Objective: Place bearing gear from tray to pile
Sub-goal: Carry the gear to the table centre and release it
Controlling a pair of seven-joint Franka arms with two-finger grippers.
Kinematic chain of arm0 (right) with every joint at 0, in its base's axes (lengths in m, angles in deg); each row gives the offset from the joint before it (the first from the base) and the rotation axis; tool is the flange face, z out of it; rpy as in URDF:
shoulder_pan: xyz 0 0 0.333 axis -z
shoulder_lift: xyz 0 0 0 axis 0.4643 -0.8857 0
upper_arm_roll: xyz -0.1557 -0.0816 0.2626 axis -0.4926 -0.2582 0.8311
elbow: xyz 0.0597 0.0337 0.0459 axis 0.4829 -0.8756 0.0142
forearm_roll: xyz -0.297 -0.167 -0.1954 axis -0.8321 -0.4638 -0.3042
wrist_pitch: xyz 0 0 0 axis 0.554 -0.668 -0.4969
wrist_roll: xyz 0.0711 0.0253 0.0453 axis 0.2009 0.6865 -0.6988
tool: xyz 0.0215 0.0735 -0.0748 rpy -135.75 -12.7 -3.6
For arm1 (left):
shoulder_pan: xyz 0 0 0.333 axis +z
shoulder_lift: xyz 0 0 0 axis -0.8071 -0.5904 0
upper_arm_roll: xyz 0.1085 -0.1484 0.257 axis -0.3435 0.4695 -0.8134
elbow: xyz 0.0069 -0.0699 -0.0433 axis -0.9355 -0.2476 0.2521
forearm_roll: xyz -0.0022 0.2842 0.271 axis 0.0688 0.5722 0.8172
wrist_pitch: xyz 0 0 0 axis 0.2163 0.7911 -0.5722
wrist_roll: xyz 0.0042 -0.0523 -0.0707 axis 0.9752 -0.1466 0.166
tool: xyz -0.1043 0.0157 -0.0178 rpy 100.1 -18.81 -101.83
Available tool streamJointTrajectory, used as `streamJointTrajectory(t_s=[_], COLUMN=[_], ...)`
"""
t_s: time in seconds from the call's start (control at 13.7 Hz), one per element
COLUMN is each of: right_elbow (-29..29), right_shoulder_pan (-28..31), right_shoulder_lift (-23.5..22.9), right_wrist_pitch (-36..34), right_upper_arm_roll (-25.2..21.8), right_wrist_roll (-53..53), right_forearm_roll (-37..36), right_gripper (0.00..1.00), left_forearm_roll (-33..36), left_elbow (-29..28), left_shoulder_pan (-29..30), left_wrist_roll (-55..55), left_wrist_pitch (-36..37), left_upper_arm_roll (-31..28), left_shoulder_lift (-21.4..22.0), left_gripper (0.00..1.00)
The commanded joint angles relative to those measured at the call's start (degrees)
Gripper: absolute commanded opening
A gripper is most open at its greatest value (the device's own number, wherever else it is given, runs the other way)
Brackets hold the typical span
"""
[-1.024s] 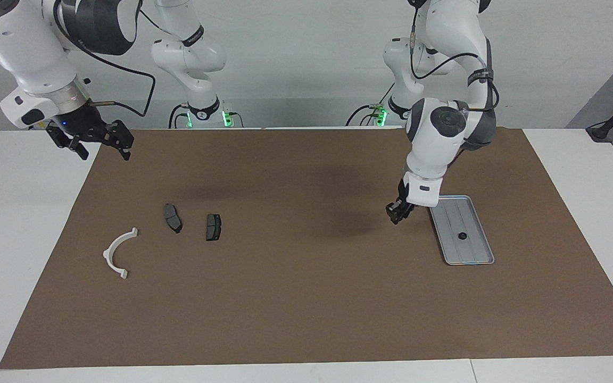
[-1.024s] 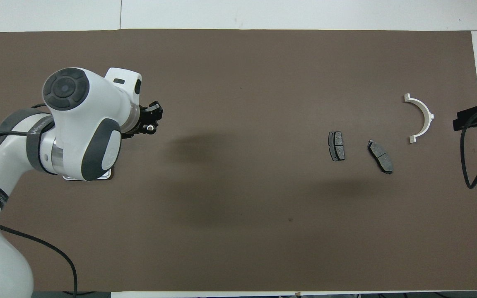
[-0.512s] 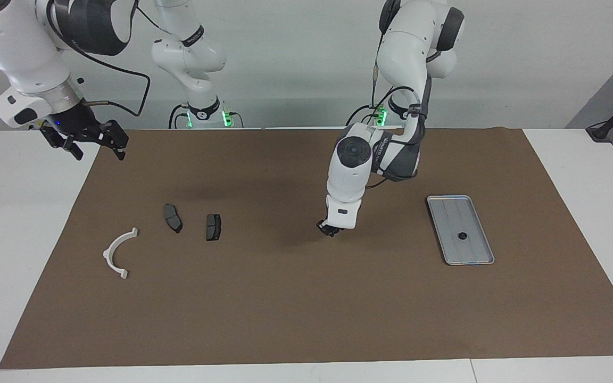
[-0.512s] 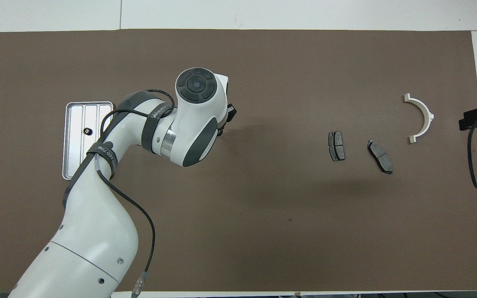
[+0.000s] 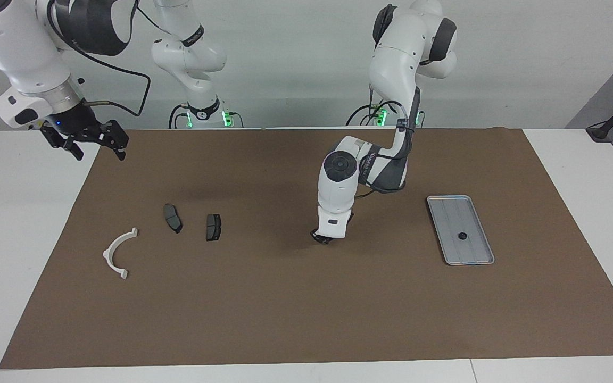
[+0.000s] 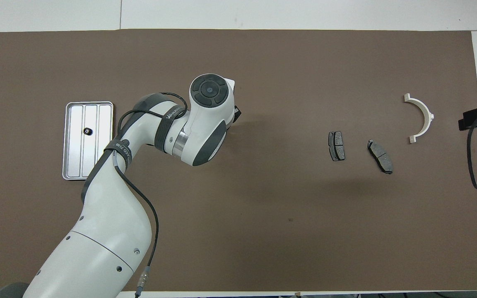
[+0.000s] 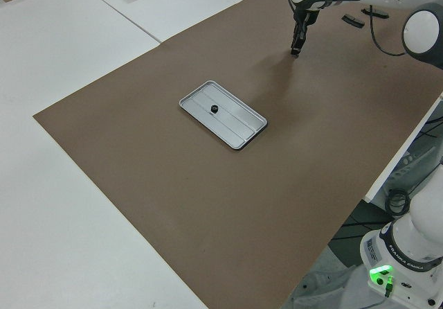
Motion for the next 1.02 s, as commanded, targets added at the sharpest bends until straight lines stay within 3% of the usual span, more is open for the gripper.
streamJointTrajectory(t_s=[0.0,0.44,0.51,0.59,0.66,0.73,0.95], right_elbow=[-0.62,-0.62,-0.62,-0.62,-0.62,-0.62,-0.71], right_shoulder_pan=[0.61,0.61,0.61,0.61,0.61,0.61,0.26], right_shoulder_lift=[0.14,0.14,0.14,0.14,0.14,0.14,0.22], right_wrist_pitch=[0.87,0.96,0.87,0.96,0.87,0.96,0.96], right_upper_arm_roll=[0.33,0.33,0.33,0.33,0.33,0.33,0.33], right_wrist_roll=[-1.42,-1.42,-1.51,-1.51,-1.51,-1.34,-1.07], right_forearm_roll=[0.63,0.63,0.63,0.63,0.63,0.63,0.63], right_gripper=[1.00,1.00,1.00,1.00,1.00,1.00,1.00], left_forearm_roll=[0.92,0.93,0.93,0.93,0.93,0.93,1.01], left_elbow=[-1.73,-1.82,-1.83,-1.83,-1.74,-1.65,-1.82], left_shoulder_pan=[-0.93,-0.84,-0.84,-0.84,-0.93,-0.84,0.64], left_wrist_roll=[1.51,1.78,1.77,1.86,1.95,1.86,1.25], left_wrist_pitch=[-2.50,-1.89,-1.89,-1.71,-1.19,0.12,1.62], left_upper_arm_roll=[-0.78,-0.78,-0.78,-0.78,-0.87,-0.87,-0.87], left_shoulder_lift=[-0.04,0.13,0.04,0.13,0.22,0.39,3.28], left_gripper=[0.00,0.00,0.36,0.59,0.90,1.00,1.00])
